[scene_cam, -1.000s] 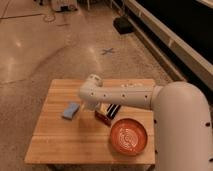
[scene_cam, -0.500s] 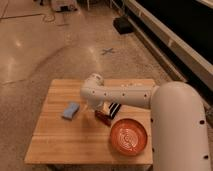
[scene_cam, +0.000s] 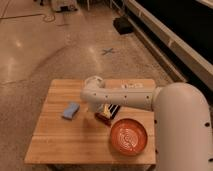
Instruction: Place the pepper on the white sponge
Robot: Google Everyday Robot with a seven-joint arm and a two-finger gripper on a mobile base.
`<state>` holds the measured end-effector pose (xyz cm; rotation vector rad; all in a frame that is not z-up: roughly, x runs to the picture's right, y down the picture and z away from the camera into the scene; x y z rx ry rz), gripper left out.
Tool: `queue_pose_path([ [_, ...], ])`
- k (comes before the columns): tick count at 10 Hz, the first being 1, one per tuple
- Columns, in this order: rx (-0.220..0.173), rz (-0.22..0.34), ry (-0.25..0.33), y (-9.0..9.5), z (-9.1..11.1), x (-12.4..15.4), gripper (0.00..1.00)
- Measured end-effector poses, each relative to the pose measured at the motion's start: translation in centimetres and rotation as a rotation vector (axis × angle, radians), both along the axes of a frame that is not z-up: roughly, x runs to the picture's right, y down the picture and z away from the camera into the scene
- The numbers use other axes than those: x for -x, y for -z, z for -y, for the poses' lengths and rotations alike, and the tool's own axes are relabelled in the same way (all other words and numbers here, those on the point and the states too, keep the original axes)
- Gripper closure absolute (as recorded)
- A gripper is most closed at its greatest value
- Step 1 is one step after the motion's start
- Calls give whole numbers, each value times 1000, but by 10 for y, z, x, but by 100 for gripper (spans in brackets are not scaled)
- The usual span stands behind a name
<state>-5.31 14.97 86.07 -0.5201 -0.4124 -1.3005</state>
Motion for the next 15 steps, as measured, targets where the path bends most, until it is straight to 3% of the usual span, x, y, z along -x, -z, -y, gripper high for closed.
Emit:
queue_pose_path([
  [8,-4,12,11,-14,-3,-5,20],
  [15,4,16,97,-26,-5,0,20],
])
